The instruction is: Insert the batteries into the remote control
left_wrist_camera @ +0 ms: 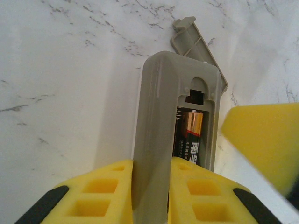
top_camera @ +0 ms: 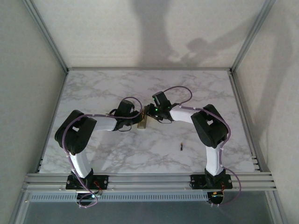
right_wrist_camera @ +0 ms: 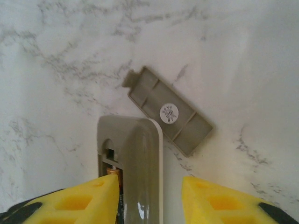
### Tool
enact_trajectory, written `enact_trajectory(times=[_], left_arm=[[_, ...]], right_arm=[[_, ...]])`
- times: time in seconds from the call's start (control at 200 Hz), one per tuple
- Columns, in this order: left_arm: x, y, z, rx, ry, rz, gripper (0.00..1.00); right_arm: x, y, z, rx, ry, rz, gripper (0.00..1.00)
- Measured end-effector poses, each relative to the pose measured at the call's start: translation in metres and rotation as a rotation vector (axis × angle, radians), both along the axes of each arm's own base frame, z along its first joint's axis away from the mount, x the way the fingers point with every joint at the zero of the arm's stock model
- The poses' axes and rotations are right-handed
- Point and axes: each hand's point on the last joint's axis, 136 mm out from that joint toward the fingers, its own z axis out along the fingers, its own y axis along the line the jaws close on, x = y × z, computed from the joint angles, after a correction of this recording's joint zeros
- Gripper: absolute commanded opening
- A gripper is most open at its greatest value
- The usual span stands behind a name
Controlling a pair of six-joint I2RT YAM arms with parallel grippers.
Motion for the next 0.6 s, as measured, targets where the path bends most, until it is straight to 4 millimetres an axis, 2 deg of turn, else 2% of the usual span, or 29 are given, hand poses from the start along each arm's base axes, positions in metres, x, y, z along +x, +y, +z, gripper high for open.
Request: enact_trajectory(times=[0.07,0.601], left_arm=[[0.0000,0.0000,0.0000,0.000,0.000,0.000,0.20],[0.0002,-0.0001,0.0002,0.000,-0.001,0.000,0.19]], right_arm=[[-0.0007,0.0025,-0.0064,0.000,0.015,0.011,0.43],[0.0017,0.0079,-0.0022,0.037,0.017,0.030,0.45]])
